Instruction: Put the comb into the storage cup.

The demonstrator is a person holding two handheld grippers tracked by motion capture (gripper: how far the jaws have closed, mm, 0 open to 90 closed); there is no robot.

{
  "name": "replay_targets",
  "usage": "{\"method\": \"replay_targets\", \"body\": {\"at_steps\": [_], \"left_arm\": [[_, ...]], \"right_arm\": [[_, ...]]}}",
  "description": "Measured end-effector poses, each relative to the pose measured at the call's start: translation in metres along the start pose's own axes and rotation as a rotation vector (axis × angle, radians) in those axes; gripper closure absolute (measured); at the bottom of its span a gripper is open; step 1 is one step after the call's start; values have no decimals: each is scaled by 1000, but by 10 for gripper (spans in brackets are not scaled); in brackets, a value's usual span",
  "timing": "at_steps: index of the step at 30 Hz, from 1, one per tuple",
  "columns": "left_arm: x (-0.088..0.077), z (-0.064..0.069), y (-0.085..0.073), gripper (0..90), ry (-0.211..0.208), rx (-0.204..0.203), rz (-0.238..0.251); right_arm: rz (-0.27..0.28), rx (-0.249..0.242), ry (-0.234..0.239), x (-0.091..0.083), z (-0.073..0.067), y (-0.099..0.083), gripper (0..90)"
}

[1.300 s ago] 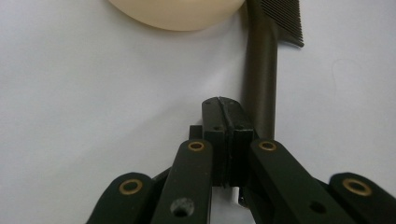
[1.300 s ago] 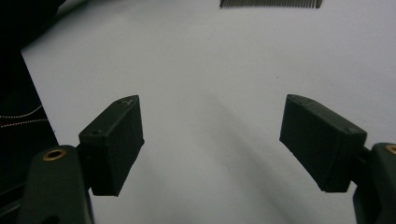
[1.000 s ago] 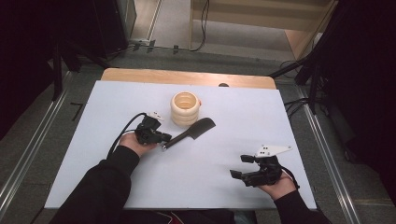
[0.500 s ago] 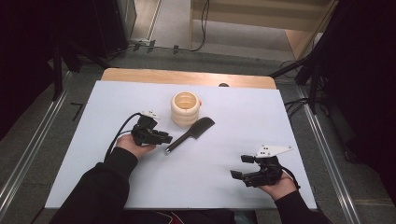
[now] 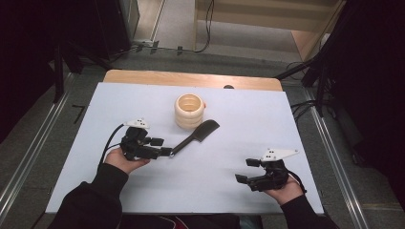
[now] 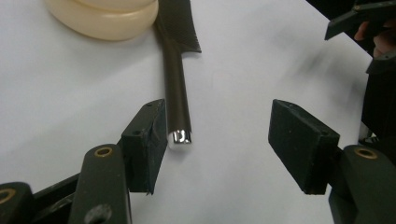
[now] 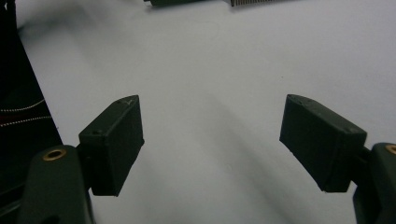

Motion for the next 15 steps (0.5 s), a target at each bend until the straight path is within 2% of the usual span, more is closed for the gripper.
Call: {"method": "replay_targets", "body": {"at_steps": [4, 9, 15], "left_arm": [[-6, 3, -6, 348, 3, 5, -2], [-14, 8, -16, 329, -18, -4, 9], [-21, 16, -23, 316, -15, 11, 9]], "right_arm": [[1, -3, 2, 0, 0, 0, 193], [2, -1, 3, 1, 0, 0, 193], [3, -2, 0, 1, 0, 0, 193]]}}
Point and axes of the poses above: each handheld gripper's, and its own axes: x roughly forward along the jaws, y roughly out of its top, z roughly to its right, the point moved 4 cm from there along x, roughly forward along the jaws, and after that the axes turned 5 degrees about y, right-handed, at the moved point
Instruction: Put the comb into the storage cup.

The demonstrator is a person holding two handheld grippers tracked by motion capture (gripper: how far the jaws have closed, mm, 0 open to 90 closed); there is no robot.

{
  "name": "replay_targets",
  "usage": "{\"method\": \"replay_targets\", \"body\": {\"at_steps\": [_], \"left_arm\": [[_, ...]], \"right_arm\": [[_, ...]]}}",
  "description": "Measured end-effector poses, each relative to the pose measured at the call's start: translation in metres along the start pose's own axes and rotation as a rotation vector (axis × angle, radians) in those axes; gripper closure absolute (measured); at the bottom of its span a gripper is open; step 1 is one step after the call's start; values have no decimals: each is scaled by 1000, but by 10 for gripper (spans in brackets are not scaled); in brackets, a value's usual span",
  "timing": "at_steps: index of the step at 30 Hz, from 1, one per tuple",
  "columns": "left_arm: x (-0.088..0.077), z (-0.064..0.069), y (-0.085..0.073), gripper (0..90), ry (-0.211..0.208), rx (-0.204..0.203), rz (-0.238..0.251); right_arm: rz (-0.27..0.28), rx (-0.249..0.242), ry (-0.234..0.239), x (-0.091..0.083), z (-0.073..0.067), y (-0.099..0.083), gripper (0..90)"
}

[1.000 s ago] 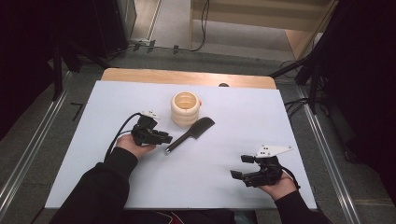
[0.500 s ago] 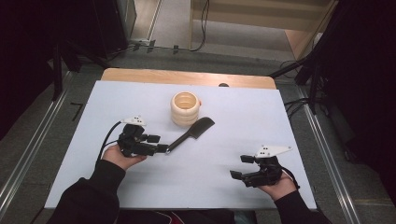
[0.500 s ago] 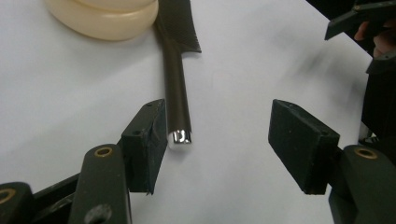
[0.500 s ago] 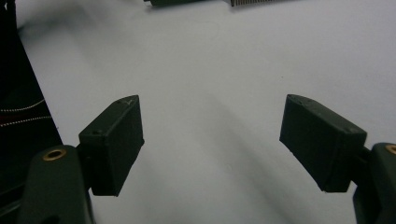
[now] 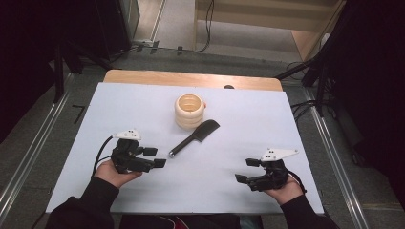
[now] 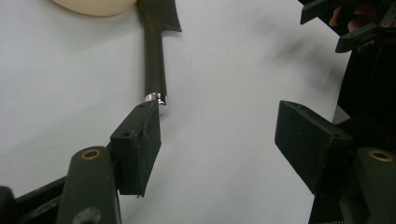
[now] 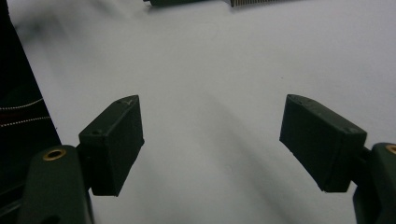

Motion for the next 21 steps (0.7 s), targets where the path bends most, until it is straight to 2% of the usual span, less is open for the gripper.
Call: {"method": "replay_targets", "body": {"at_steps": [9, 11, 18, 21], "left_arm": [[-13, 8, -12, 282, 3, -1, 18], [-17, 9, -15, 262, -13, 8, 27], [-28, 9, -27, 263, 11, -11, 26], [-30, 10, -30, 262, 18, -2, 25]], "right_arm": [[-3, 12, 3, 0, 0, 0, 193], [-3, 12, 5, 1, 0, 0, 193], [-12, 12, 3, 1, 0, -1, 193], [-12, 11, 4, 1, -1, -1, 193]]}}
Point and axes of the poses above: each handheld gripper's, and its own axes: x roughly forward along the jaws, y roughly out of its top, z roughly to its right, the point moved 4 cm from there along x, roughly forward along the jaws, and after that the axes turned 5 degrees about y, right-handed, at the moved point
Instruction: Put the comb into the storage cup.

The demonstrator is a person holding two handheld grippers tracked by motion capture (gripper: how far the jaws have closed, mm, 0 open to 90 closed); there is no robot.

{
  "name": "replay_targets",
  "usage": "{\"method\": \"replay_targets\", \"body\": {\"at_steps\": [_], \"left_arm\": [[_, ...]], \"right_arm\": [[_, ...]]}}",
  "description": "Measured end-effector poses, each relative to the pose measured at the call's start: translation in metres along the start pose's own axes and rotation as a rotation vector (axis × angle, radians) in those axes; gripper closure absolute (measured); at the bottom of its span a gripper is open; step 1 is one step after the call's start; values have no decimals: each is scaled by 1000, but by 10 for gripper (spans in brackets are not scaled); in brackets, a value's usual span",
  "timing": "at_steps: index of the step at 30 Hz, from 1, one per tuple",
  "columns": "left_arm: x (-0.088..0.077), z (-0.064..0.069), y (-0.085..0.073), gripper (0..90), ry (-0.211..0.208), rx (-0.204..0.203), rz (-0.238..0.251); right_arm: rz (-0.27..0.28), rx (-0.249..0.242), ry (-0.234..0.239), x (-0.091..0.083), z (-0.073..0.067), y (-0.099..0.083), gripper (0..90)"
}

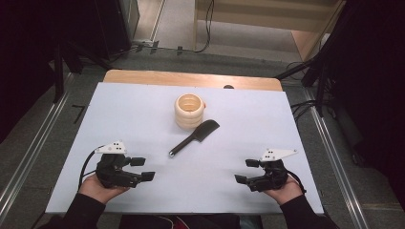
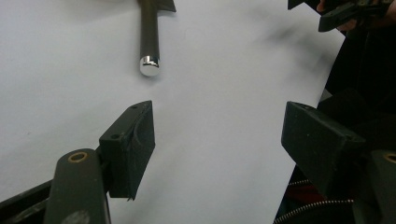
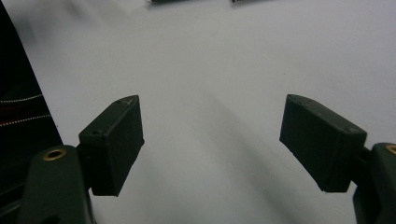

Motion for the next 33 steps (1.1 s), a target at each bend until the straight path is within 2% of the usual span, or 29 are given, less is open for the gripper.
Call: {"method": "replay_targets", "body": {"at_steps": [3, 5, 11, 15, 19, 25, 29, 33], "left_arm": [[0, 0, 0, 262, -9, 1, 3], [2, -1, 0, 262, 6, 1, -10], [3, -2, 7, 277, 17, 7, -1], [8, -6, 15, 277, 49, 27, -9], [11, -8, 19, 285, 48, 25, -15], [16, -7, 27, 285, 50, 45, -12], [18, -8, 30, 285, 47, 29, 0], [19, -9, 33, 285, 54, 30, 0]], "right_arm": [[-2, -4, 0, 1, 0, 0, 193], [-5, -1, 2, 1, 0, 0, 193], [-2, 3, 7, 1, 0, 0, 193], [-3, 4, 8, 1, 0, 0, 193], [-4, 4, 7, 1, -1, -1, 193], [-6, 6, 6, 1, 0, -1, 193], [-7, 4, 4, 0, 0, -1, 193], [-5, 1, 4, 0, 0, -1, 193]]}}
Point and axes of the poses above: each handheld gripper's, and its own axes: x roughly forward along the jaws, y roughly out of its top, z roughly to its right, the point moved 4 cm from there along x, roughly forward along the jaws, and after that the axes turned 5 degrees about y, right-handed, at the moved point
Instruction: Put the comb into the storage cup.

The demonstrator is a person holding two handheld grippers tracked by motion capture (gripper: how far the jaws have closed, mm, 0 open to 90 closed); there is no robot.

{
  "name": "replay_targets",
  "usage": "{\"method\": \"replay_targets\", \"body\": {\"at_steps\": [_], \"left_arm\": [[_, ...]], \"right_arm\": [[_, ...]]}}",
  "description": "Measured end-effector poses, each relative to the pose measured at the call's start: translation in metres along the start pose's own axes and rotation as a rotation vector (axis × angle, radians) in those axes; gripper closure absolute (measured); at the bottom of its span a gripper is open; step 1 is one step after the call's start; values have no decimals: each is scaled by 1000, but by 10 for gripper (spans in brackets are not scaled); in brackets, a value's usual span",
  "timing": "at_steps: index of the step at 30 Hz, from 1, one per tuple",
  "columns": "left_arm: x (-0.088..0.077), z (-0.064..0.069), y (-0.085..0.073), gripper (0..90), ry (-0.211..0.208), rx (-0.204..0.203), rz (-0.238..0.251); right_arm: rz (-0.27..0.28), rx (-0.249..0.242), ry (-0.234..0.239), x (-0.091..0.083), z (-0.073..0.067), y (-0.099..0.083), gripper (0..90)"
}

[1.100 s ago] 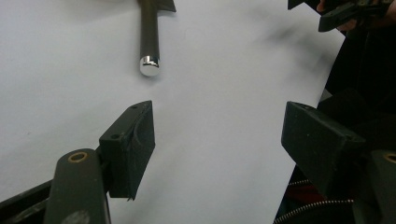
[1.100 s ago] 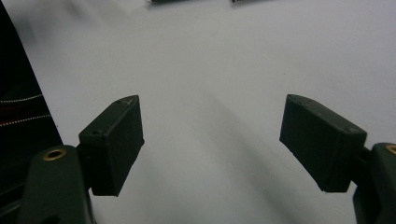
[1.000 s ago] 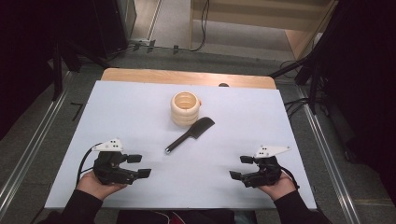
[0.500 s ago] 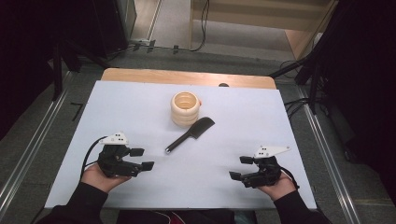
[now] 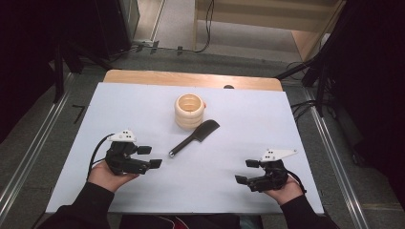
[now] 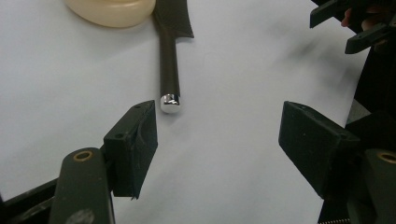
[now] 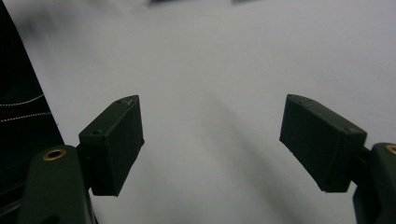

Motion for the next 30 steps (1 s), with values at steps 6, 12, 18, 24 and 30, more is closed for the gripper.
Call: {"method": "replay_targets", "body": {"at_steps": [6, 12, 18, 24, 30], "left_arm": [[4, -1, 7, 285, 7, 3, 2], [13, -2, 15, 284, 12, 9, -6], [23, -5, 25, 284, 30, 16, -21], [33, -8, 35, 284, 35, 15, -29], [45, -11, 43, 284, 44, 22, -52]], "right_arm": [[-5, 3, -3, 0, 0, 0, 193], [-6, 0, -6, 0, 1, -1, 193], [-8, -1, -5, 1, 1, -1, 193], [-10, 9, -4, 1, 1, -1, 193], [-7, 13, -8, 1, 2, -1, 193]]}}
Point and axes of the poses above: each handheld gripper's, and its own axes: x roughly forward along the jaws, y roughly out of its top, z roughly to its right, the point moved 4 cm from there along x, roughly forward along the jaws, and after that the axes turned 5 degrees about y, right-handed, at the moved point
